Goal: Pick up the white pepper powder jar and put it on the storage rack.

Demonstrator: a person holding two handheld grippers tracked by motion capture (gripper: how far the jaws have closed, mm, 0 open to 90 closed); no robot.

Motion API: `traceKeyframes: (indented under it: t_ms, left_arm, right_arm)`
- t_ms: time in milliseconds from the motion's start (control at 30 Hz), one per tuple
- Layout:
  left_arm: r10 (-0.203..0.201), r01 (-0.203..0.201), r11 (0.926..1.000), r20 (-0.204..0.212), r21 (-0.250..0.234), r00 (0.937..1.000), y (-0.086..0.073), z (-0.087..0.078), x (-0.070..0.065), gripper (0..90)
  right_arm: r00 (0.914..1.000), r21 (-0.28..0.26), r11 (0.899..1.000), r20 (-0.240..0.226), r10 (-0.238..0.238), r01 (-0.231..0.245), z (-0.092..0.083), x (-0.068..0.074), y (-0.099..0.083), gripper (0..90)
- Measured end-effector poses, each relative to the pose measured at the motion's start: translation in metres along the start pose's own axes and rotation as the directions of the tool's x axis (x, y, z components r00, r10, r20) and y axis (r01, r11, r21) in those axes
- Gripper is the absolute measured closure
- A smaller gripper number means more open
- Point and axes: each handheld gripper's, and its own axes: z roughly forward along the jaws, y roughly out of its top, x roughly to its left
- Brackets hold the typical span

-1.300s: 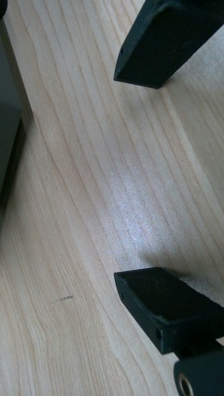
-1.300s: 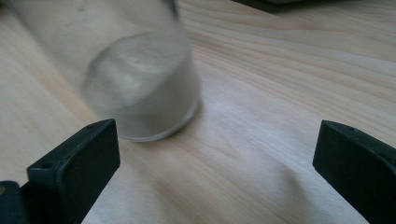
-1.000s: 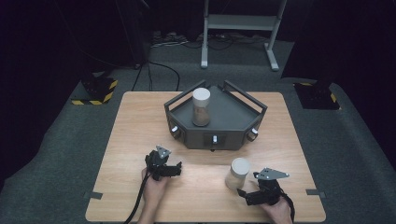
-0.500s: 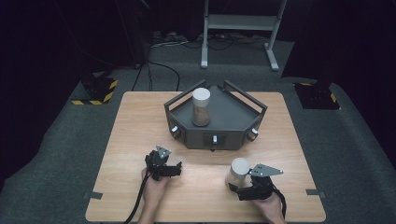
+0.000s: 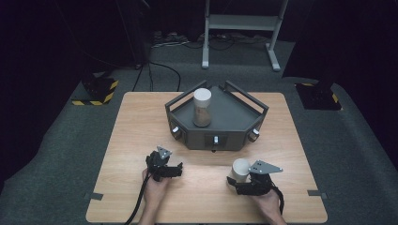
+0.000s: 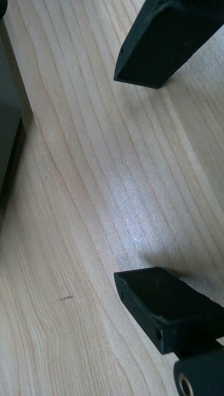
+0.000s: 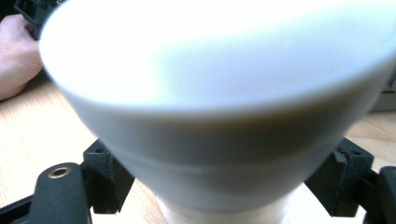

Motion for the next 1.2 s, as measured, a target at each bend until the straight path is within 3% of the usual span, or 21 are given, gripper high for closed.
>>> traceKeyframes:
  t_ms: [433, 1200]
  left_arm:
    - [0.000, 0.000, 1.0000, 0.000, 0.000, 1.0000, 0.000, 0.000, 0.000, 5.4]
    - [0.002, -0.002, 1.0000, 0.001, 0.001, 1.0000, 0.000, 0.000, 0.000, 5.3]
  right_arm:
    - [0.9987, -0.011, 0.999, 0.027, -0.042, 0.043, -0.002, 0.006, 0.004, 31.9]
    - [0.9954, -0.009, 0.997, 0.053, -0.080, 0.080, -0.003, 0.014, 0.007, 34.0]
